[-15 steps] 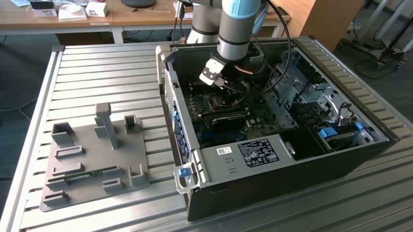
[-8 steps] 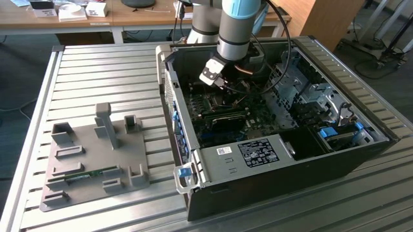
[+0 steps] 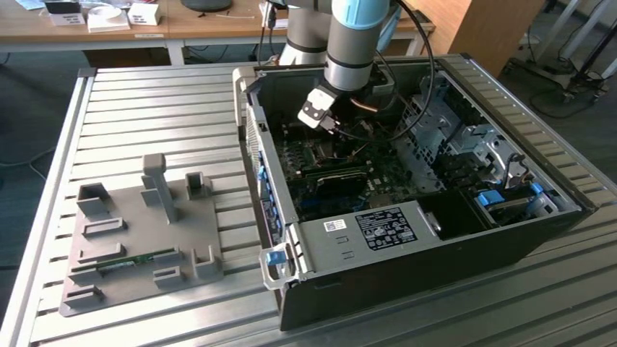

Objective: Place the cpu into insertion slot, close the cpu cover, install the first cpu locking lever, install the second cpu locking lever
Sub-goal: 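Place the cpu into insertion slot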

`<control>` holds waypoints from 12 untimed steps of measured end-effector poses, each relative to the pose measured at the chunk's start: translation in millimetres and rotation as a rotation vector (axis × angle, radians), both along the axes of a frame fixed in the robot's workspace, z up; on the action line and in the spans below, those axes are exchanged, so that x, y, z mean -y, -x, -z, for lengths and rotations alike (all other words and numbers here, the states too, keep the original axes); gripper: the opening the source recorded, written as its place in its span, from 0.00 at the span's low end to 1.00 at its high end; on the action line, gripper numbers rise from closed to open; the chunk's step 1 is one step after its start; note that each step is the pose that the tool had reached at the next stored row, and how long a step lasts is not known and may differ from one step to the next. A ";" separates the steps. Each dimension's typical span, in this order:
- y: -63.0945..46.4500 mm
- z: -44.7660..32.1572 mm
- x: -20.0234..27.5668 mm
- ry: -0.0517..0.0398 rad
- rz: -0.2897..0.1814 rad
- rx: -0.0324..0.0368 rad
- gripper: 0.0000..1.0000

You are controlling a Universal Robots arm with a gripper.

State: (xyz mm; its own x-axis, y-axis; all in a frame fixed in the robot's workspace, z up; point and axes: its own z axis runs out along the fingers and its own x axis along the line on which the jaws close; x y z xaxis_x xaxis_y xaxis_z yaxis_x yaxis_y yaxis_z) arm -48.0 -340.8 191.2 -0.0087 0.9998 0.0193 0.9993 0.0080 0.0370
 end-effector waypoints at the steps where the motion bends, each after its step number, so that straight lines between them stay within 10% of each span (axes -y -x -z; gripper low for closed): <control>1: 0.0 0.0 0.0 0.0000 0.000 0.0000 0.67; 12: 0.0 -6.2 0.0 0.0000 0.000 0.0000 0.67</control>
